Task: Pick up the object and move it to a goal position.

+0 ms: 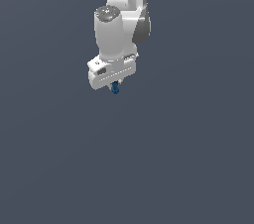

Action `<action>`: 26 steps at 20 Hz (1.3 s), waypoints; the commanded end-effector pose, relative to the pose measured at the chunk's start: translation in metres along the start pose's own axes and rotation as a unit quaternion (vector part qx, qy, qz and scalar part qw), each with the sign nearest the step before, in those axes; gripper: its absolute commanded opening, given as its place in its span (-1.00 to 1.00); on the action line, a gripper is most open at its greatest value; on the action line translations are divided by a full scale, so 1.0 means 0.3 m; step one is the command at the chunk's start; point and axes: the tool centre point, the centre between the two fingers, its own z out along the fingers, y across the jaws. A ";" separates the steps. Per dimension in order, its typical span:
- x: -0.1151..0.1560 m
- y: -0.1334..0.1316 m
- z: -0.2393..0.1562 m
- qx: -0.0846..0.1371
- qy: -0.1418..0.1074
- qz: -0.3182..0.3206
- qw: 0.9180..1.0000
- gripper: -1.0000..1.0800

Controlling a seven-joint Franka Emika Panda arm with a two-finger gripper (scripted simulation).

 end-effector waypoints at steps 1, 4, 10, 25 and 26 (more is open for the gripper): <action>-0.006 -0.022 -0.090 0.000 0.000 0.000 1.000 -1.00; -0.013 -0.045 -0.196 0.000 0.000 0.000 1.000 -1.00; -0.025 -0.088 -0.400 0.000 0.000 0.000 1.000 -1.00; -0.036 -0.153 -0.754 0.000 0.000 0.000 1.000 -1.00; -0.036 -0.154 -0.765 0.000 0.000 0.000 1.000 -1.00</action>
